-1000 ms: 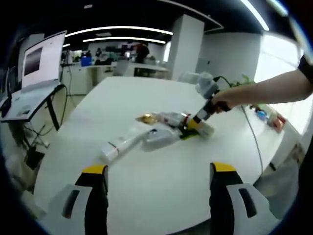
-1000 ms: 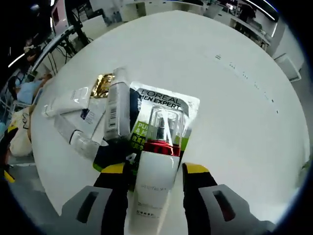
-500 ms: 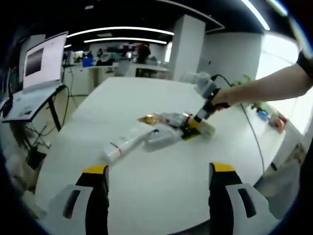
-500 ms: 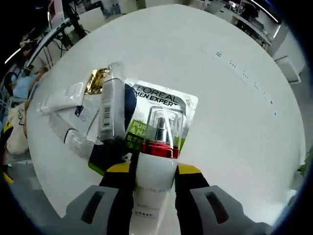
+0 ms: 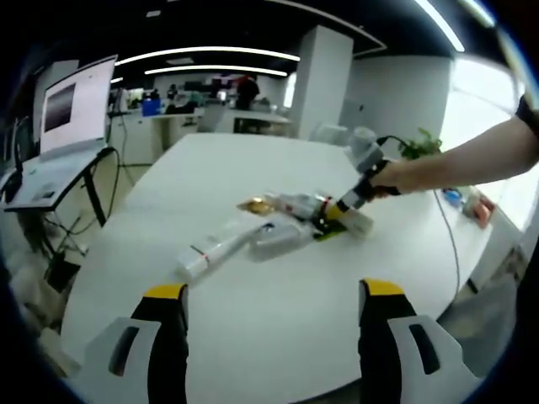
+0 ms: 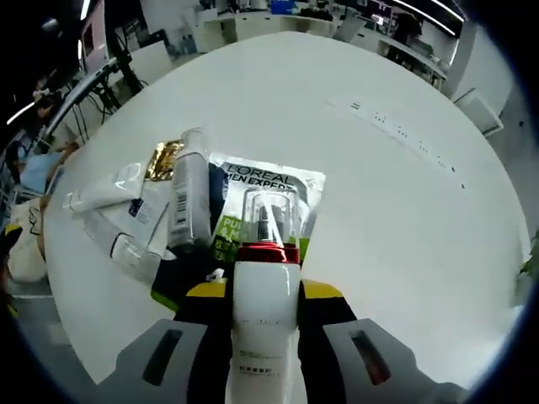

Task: Arrange the skincare products in the storage area until every visible bottle or jar stands upright without overlapping.

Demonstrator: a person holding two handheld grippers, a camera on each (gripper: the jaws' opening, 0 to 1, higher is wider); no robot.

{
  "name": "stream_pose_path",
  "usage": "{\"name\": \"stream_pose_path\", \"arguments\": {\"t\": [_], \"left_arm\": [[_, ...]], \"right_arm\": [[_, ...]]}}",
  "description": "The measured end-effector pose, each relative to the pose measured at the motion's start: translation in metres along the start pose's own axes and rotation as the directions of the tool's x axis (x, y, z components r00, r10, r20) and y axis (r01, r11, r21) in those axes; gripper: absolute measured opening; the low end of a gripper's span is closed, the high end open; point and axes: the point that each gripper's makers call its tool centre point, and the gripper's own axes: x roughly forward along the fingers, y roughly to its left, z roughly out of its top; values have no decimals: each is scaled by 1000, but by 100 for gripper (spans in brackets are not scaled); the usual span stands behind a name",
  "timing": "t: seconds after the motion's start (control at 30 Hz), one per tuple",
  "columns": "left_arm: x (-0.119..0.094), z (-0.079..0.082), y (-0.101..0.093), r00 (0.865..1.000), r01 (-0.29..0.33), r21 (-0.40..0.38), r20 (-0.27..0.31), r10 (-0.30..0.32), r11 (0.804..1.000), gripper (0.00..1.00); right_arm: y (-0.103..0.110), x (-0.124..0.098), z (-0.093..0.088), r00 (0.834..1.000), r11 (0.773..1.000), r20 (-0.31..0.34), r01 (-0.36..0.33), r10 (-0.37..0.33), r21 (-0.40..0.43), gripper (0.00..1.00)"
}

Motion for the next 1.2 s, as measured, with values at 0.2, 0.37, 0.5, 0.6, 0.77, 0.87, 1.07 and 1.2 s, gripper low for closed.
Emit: {"name": "stream_pose_path", "arguments": {"t": [0.2,0.37,0.5,0.6,0.77,0.87,1.07,1.2], "left_arm": [[0,0,1,1000,-3,2,1,3,1000,75],[1,0,-1,1000,1,10,-2,-1,1000,75],[1,0,-1,1000,4,18,-5,-4,1000,75],[0,0,-1,1000,5,22,-2,-5,1000,75],[0,1,-3,1000,12,44,0,-12,999,75],[1,1,-9,1000,22,79,-2,-22,997,75],[1,2,-11,1000,30,116,-4,-30,993,75],[2,2,-12,999,36,129,-5,-36,991,74]], "right_arm": [[-9,-10,4,996,998,81,19,-24,67,28],[-9,-21,5,992,998,123,20,-27,57,28],[-1,-32,3,987,999,159,-3,-6,52,28],[-5,-37,5,979,999,205,7,-16,44,28],[-1,-49,2,970,999,245,-10,-3,53,28],[3,-57,-2,964,998,267,-11,-7,64,28],[12,-69,-10,953,997,302,-19,-2,69,27],[20,-75,-15,949,997,316,-39,14,74,28]]}}
